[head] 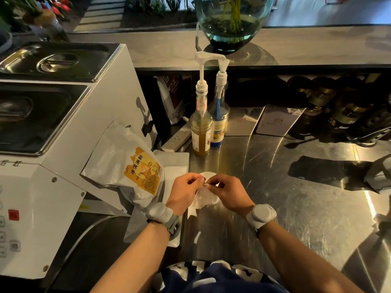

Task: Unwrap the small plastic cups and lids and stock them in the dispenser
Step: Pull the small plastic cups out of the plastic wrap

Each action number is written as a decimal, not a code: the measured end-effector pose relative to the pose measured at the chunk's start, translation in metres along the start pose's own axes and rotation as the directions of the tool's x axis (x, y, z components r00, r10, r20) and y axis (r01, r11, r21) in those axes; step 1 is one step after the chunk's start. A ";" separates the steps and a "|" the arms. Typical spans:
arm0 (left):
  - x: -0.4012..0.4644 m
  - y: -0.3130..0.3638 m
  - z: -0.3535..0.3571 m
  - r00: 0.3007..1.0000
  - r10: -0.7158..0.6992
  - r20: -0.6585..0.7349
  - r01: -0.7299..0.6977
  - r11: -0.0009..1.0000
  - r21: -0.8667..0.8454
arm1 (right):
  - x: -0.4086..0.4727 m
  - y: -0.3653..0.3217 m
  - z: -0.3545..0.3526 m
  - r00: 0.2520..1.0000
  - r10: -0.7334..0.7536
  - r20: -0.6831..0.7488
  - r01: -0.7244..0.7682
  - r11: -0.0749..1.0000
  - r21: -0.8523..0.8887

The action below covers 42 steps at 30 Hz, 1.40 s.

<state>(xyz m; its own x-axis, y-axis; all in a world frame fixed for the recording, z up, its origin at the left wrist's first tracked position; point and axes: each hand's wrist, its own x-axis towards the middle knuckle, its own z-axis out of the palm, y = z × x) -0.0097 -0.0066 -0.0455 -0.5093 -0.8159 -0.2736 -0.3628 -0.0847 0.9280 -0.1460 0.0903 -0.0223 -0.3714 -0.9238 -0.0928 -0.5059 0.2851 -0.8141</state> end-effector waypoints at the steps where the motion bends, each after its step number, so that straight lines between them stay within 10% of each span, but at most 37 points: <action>1: 0.000 0.000 0.000 1.000 -0.011 -0.015 0.011 1.000 0.010 | -0.001 0.000 0.001 1.000 -0.001 -0.001 0.001 1.000 -0.001; 8: 0.001 0.002 0.001 0.992 -0.073 -0.099 0.069 0.997 -0.037 | -0.001 -0.003 0.001 0.999 -0.018 0.029 0.017 0.999 0.029; 15: 0.000 0.005 -0.011 0.992 -0.042 0.119 0.056 0.992 -0.116 | 0.001 0.000 -0.003 1.000 -0.016 -0.007 0.016 0.999 0.041; 27: 0.001 0.010 -0.008 0.995 -0.077 -0.071 0.073 0.996 -0.053 | -0.002 -0.005 -0.011 0.999 0.010 0.041 -0.014 0.994 0.104; 35: 0.004 0.017 -0.019 0.974 -0.053 0.220 0.086 0.986 -0.143 | 0.008 -0.007 -0.021 0.996 0.053 0.074 -0.062 0.989 0.135; 42: 0.007 0.012 -0.012 0.990 -0.049 0.133 0.052 0.998 -0.020 | 0.005 -0.007 -0.020 0.993 0.095 0.076 -0.113 0.956 0.270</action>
<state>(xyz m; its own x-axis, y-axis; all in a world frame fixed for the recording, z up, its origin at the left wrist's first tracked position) -0.0079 -0.0202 -0.0332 -0.5905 -0.7273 -0.3498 -0.3728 -0.1386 0.9175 -0.1600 0.0891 -0.0058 -0.3574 -0.9092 -0.2135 -0.2317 0.3077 -0.9228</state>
